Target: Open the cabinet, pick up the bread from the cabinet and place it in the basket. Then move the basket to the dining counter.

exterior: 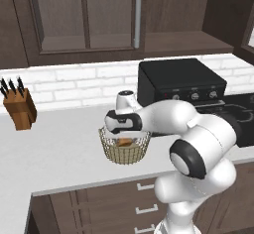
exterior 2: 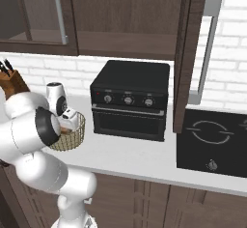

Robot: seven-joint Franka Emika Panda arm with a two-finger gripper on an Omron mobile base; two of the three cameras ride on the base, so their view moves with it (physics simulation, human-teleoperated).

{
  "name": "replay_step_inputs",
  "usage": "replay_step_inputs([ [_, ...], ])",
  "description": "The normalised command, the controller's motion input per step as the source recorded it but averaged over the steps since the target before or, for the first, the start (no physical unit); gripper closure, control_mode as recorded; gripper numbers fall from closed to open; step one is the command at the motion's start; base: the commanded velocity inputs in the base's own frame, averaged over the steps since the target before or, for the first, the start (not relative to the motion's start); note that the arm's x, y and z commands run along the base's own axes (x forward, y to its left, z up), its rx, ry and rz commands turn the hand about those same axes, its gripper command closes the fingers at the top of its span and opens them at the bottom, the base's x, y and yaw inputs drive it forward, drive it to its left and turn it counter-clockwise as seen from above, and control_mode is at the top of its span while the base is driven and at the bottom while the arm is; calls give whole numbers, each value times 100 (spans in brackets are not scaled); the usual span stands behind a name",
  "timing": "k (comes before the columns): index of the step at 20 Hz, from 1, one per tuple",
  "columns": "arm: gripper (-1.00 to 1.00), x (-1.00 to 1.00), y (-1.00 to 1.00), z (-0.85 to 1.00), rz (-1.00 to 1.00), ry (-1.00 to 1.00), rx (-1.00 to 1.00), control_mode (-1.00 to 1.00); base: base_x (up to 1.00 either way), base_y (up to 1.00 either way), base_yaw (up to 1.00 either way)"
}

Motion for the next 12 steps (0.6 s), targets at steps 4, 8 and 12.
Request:
replay_step_inputs([
  [4, -100, 22, 4, -7, 0, 0, 0, -100, 0, 0, 0],
  [8, -100, 8, 3, 1, 0, 0, 0, -100, 0, 0, 0],
  [12, -100, 6, 0, 5, 0, -2, 0, -100, 0, 0, 0],
])
